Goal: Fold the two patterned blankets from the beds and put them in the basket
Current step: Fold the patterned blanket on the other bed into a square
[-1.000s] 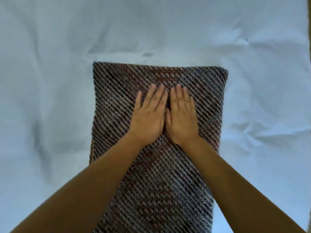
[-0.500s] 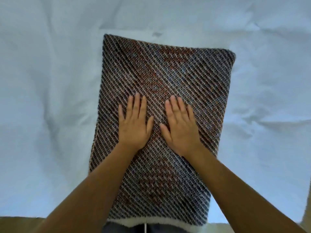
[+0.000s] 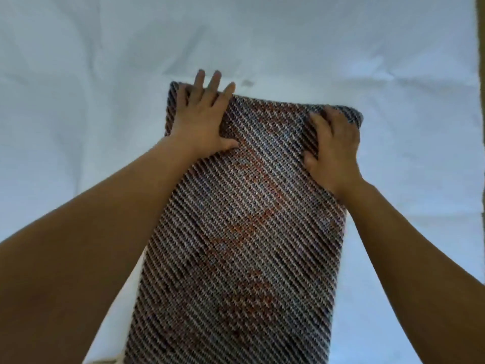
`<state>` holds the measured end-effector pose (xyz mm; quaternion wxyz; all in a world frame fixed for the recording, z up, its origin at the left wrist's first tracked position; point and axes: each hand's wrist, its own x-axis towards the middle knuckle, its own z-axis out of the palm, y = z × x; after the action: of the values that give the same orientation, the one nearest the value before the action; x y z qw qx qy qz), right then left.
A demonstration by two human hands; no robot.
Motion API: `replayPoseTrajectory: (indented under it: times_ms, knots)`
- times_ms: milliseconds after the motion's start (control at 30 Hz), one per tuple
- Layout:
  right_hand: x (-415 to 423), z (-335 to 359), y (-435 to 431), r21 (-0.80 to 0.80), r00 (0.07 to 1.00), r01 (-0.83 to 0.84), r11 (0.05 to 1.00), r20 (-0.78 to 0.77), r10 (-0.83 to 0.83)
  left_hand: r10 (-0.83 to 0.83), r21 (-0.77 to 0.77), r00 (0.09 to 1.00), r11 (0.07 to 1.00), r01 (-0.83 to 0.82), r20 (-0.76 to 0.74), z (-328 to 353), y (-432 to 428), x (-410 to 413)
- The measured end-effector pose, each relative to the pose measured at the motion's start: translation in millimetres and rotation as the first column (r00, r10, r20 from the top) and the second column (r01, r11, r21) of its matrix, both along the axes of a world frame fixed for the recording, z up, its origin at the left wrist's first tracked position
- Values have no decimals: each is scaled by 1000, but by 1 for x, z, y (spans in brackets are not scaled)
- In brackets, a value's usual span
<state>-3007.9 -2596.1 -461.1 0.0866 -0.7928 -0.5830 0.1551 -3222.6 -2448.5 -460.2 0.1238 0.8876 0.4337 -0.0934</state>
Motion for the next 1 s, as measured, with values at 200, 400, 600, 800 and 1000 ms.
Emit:
replayPoseTrajectory:
  times_ms: [200,400,600,800,1000]
  knots:
    - [33,1,80,-446,961,-209,870,72,268,-202,-202,897,971,130,-394,-1,33,59]
    - [33,-5,71,-447,988,-23,894,125,87,-235,42,923,965,260,-306,-5,26,34]
    - [25,14,44,-186,950,-75,980,286,127,-127,186,978,970,158,-166,23,0,18]
    - [10,61,-14,19,937,-173,985,312,159,-33,247,996,968,53,-87,75,-39,-15]
    - [-35,121,-87,101,957,-135,986,270,103,38,221,999,975,-30,-31,120,-113,-61]
